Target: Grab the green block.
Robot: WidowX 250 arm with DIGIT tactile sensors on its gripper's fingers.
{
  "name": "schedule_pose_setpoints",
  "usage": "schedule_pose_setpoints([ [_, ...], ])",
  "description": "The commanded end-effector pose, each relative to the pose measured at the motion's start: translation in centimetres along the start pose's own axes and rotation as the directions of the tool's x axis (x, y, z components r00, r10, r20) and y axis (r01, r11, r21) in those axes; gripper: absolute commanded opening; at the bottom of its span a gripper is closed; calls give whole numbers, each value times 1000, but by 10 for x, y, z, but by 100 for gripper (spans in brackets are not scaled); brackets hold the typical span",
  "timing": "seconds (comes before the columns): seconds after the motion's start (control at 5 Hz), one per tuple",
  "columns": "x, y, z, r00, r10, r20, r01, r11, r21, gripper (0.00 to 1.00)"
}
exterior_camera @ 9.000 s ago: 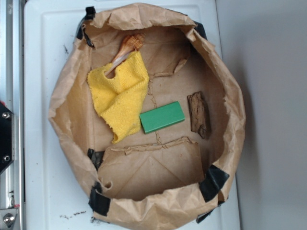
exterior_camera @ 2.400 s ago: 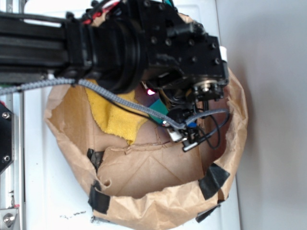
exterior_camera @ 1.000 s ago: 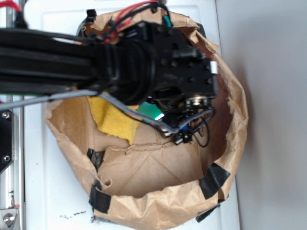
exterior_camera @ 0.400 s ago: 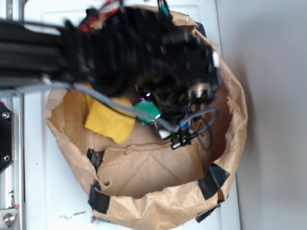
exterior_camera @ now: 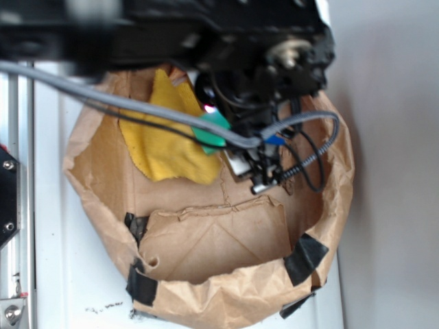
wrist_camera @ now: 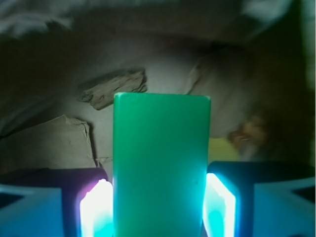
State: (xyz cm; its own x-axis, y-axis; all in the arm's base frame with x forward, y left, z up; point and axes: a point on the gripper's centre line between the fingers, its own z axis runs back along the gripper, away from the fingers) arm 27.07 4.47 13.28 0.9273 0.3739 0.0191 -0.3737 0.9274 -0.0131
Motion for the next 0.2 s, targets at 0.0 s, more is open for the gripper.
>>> schedule_pose_setpoints([
  [0.0,1,-4,13,998,-7,70,-2,992,129,0],
])
